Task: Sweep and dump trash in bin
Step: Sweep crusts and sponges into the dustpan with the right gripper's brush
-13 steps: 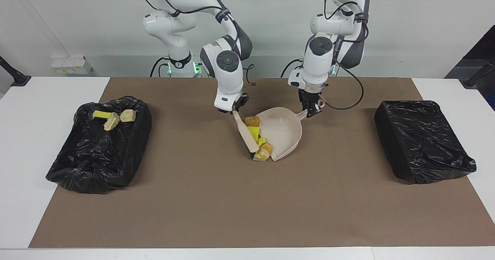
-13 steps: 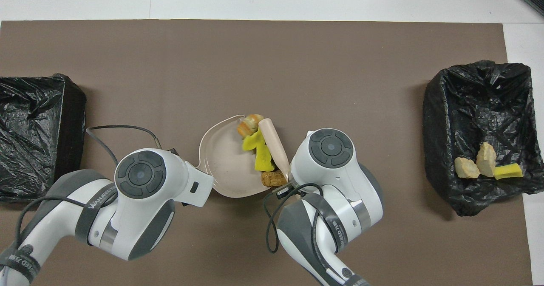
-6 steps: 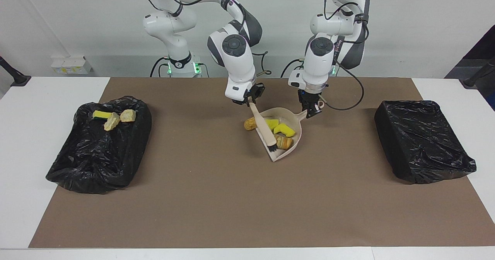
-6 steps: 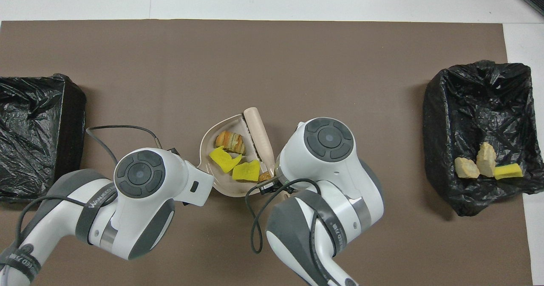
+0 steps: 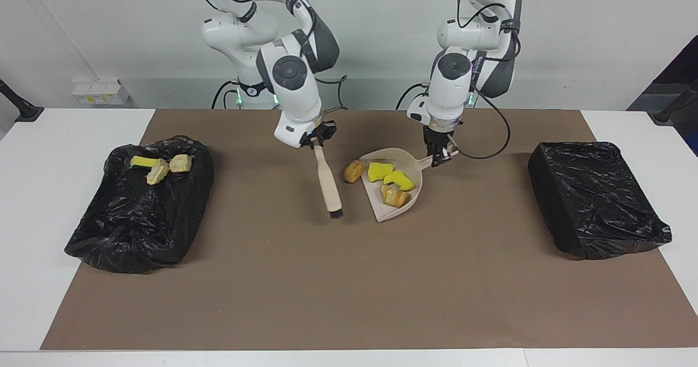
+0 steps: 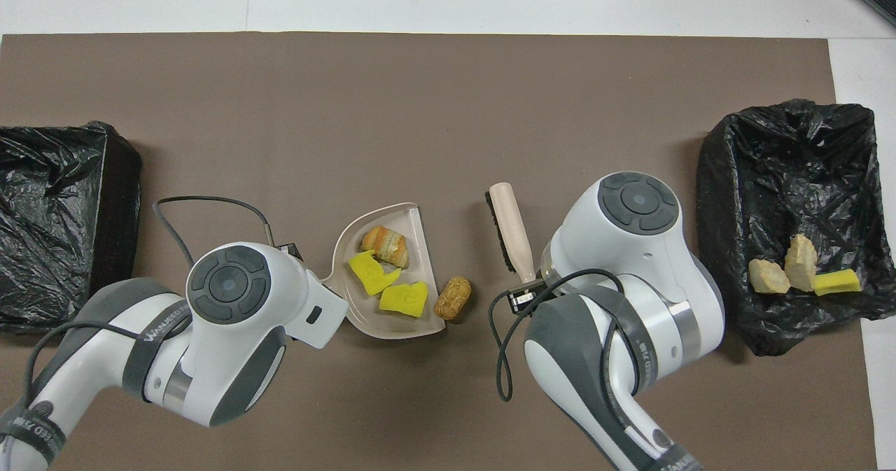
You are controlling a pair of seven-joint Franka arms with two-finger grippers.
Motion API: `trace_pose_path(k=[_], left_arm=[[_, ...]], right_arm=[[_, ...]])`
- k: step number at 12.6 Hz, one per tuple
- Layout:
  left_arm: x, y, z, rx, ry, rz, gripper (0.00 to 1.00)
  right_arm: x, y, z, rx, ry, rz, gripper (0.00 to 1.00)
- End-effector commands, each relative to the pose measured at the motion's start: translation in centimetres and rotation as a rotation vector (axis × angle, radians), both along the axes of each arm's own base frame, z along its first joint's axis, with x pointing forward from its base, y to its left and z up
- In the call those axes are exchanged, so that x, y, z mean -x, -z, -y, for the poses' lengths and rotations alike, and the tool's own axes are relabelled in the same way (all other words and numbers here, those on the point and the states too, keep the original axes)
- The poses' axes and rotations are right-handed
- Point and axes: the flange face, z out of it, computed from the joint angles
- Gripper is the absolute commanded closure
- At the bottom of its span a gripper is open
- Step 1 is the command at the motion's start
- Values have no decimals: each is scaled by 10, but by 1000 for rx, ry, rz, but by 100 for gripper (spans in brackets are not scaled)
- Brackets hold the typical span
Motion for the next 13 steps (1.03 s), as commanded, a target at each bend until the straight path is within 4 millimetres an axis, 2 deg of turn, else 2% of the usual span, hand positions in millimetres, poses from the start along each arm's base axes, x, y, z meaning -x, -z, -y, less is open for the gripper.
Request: trace_pose_path(k=[1,3,5,6,8,9,10,12,13], left_arm=[[0,2,-9,-1,33,-27,100],[1,3,-11,-2,28,-28,100],[4,5,-13,-8,15,-35,100],[4,4,-13,-8,12,-33,100],[1,5,-16,-6,-1,-34,100],[0,5,-17,-6,-10,-35,100],[-1,4,-18,-5,-26,-33,100],[-4,2,-19,-1,-92,-23,100],[-5,2,-19,3,-144,-19,100]], right_arm=[[28,25,-18,20,3,46,100],[41,44,-52,29,52,54,100],[57,53,-106,23,118,80,100],[55,53,-128,15,163,87,100],[52,35,-178,-40,238,76,100],[46,24,-187,-64,258,65,100],[43,20,-186,-63,263,61,100],[37,24,-169,-25,257,43,100],[32,25,-152,10,268,10,100]])
